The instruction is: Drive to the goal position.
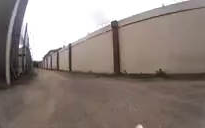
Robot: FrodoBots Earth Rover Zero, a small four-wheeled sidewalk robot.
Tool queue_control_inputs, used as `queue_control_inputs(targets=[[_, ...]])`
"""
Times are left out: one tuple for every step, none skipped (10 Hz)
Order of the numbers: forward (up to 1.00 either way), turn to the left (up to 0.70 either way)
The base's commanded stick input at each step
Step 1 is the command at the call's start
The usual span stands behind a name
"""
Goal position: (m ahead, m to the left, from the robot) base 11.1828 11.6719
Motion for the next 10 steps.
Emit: queue_control_inputs(targets=[[0.30, 0.00], [0.30, 0.00], [0.30, 0.00], [0.30, 0.00], [0.30, 0.00], [0.30, 0.00], [0.30, 0.00], [0.30, 0.00], [0.30, 0.00], [0.30, 0.00]])
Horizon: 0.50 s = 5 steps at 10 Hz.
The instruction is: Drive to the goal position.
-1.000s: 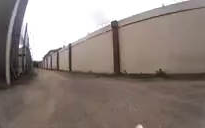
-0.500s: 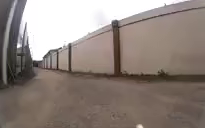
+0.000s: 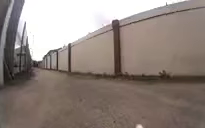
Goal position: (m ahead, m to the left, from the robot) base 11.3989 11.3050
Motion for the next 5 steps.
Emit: queue_control_inputs(targets=[[0.30, 0.00], [0.30, 0.00], [0.30, 0.00], [0.30, 0.00], [0.30, 0.00]])
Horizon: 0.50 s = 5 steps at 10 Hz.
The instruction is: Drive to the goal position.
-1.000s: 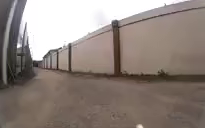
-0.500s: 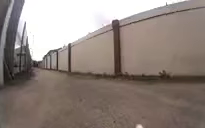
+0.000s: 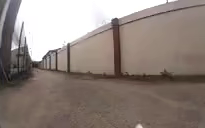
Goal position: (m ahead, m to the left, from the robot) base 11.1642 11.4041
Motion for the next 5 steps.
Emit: queue_control_inputs(targets=[[0.30, 0.00], [0.30, 0.00], [0.30, 0.00], [0.30, 0.00], [0.30, 0.00]])
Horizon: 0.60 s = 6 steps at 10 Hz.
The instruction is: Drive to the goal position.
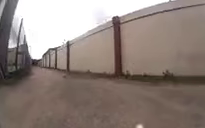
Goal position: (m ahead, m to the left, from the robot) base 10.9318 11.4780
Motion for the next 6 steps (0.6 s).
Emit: queue_control_inputs(targets=[[0.30, 0.00], [0.30, 0.00], [0.30, 0.00], [0.30, 0.00], [0.30, 0.00], [0.30, 0.00]])
